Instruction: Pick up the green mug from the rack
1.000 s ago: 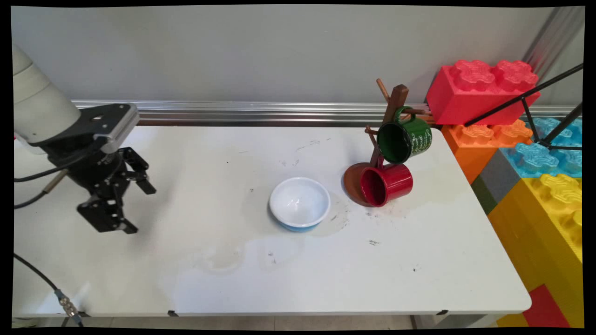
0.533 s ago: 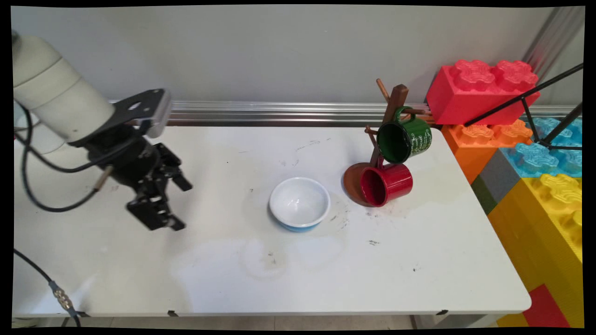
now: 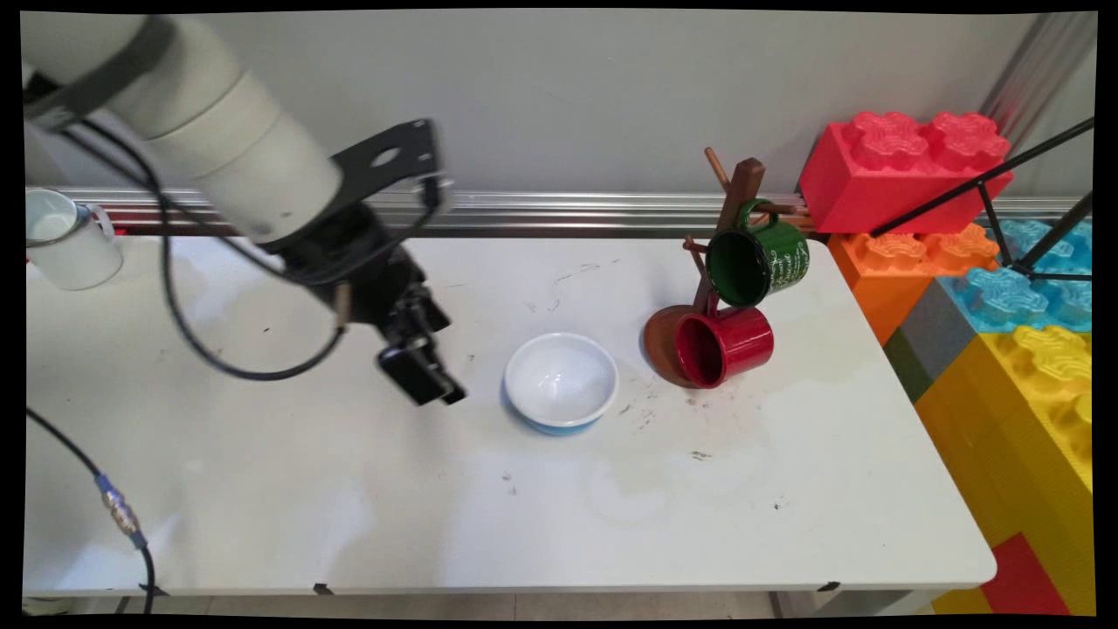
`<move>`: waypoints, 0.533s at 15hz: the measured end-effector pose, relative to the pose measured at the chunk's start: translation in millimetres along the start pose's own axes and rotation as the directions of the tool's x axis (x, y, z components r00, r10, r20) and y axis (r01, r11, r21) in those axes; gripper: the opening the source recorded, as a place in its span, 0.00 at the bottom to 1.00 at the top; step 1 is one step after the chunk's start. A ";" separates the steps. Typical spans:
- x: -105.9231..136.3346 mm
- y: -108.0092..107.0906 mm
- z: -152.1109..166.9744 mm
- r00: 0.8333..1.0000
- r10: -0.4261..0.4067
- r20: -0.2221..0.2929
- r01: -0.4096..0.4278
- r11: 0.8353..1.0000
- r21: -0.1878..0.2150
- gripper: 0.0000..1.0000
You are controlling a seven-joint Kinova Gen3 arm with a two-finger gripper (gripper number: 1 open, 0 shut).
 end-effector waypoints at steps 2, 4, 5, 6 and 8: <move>19.5 6.4 -0.2 1.000 -0.017 0.003 0.017 1.000 0.019 1.00; 42.0 13.7 -1.0 0.999 -0.036 0.008 0.035 0.998 0.044 1.00; 53.8 17.3 -1.5 0.999 -0.046 0.011 0.046 0.997 0.058 1.00; 67.4 21.8 -1.8 0.998 -0.061 0.014 0.059 0.996 0.073 1.00; 85.3 28.2 -2.0 0.997 -0.081 0.019 0.079 0.993 0.093 1.00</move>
